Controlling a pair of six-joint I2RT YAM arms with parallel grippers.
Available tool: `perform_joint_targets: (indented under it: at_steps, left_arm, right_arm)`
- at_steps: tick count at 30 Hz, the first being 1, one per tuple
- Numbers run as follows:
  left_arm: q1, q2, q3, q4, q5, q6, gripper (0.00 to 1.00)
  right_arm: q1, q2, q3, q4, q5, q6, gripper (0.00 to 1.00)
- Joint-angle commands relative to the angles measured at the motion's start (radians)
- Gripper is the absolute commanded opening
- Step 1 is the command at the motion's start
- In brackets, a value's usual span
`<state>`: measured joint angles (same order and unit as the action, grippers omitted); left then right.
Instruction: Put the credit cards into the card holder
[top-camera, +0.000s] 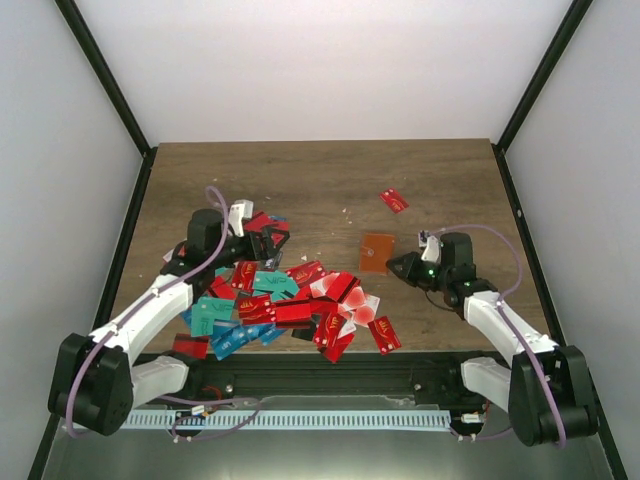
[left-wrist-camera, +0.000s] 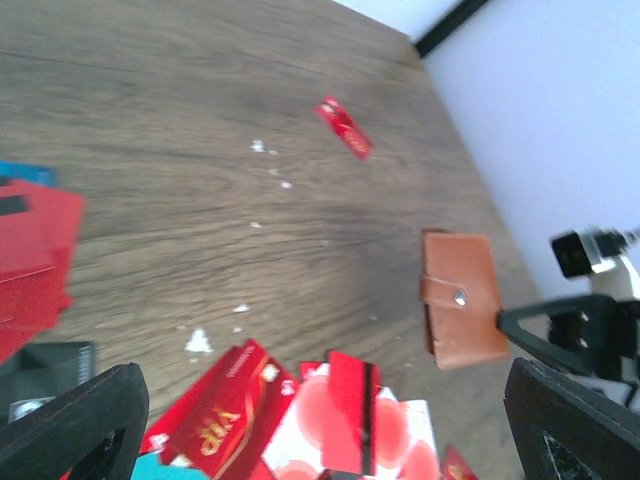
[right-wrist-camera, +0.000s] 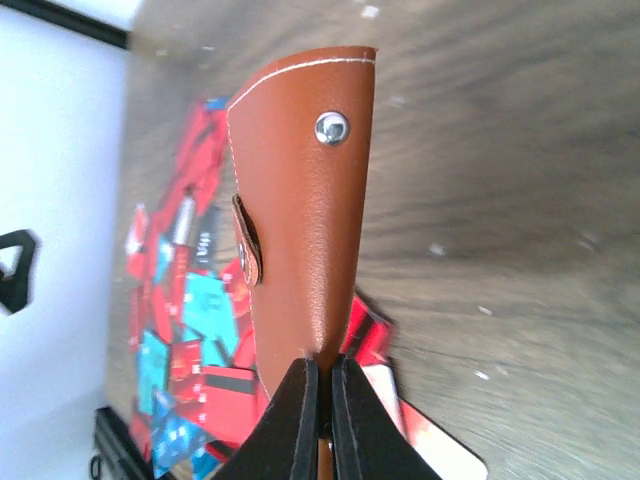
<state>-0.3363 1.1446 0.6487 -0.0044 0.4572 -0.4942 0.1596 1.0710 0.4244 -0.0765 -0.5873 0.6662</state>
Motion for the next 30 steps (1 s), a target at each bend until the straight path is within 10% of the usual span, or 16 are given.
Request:
perform_joint_targets:
  at_steps: [1, 23, 30]
  left_arm:
    - [-0.017, 0.025, -0.017, 0.158, 0.213, -0.026, 0.99]
    - [-0.239, 0.209, 0.045, 0.607, 0.350, -0.154, 0.83]
    - [-0.262, 0.205, 0.043, 0.628, 0.328, -0.160, 0.20]
  right_arm:
    - [0.008, 0.007, 0.062, 0.152, -0.193, -0.028, 0.01]
    - [0.143, -0.057, 0.137, 0.360, -0.449, 0.042, 0.01]
    - [0.162, -0.050, 0.142, 0.367, -0.426, 0.049, 0.01]
